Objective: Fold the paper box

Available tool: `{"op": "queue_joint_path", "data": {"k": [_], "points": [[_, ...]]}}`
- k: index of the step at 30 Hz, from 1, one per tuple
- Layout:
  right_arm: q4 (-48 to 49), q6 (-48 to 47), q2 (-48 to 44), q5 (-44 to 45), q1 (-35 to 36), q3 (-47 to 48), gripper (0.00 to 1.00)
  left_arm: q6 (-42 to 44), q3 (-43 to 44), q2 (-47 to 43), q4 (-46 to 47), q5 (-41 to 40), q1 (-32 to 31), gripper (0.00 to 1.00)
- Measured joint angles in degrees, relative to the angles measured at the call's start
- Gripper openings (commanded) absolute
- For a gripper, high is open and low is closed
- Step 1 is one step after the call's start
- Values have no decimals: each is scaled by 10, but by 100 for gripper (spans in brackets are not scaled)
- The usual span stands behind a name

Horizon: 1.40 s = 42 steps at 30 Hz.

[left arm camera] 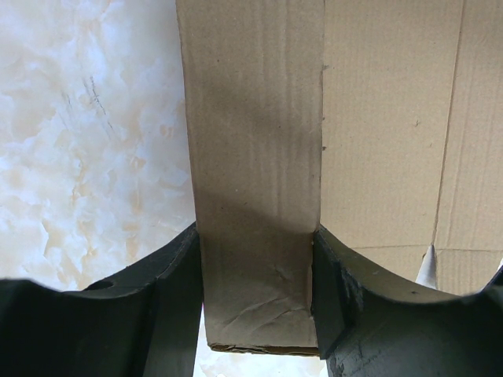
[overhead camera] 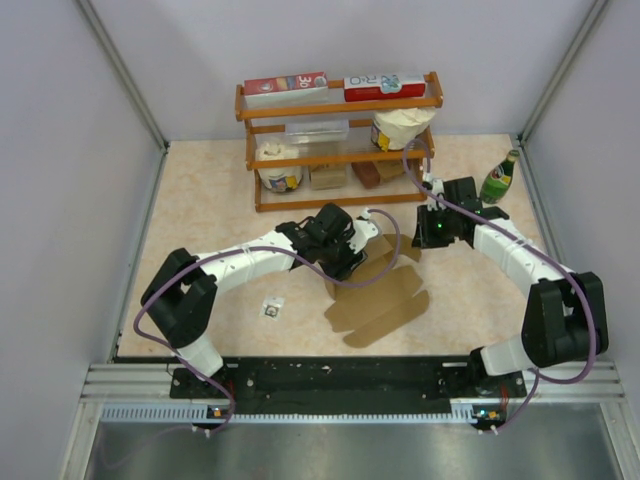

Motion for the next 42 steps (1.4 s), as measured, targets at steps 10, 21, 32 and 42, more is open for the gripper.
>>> {"op": "queue_joint_path", "data": {"k": [10,21,32,42], "points": [[-1,-4,1,-22,0,0,6,0,0,0,0,4,0,52],[-19,-4,-3,-31,37,7,0,-6,0,0,-1,3,3,52],[-38,5,-53,-29,64,-18,0,-10,1,0,3,2,4,49],[-27,22,-83,-40,65,-72,4,3,-3,0,8,3,-7,48]]}}
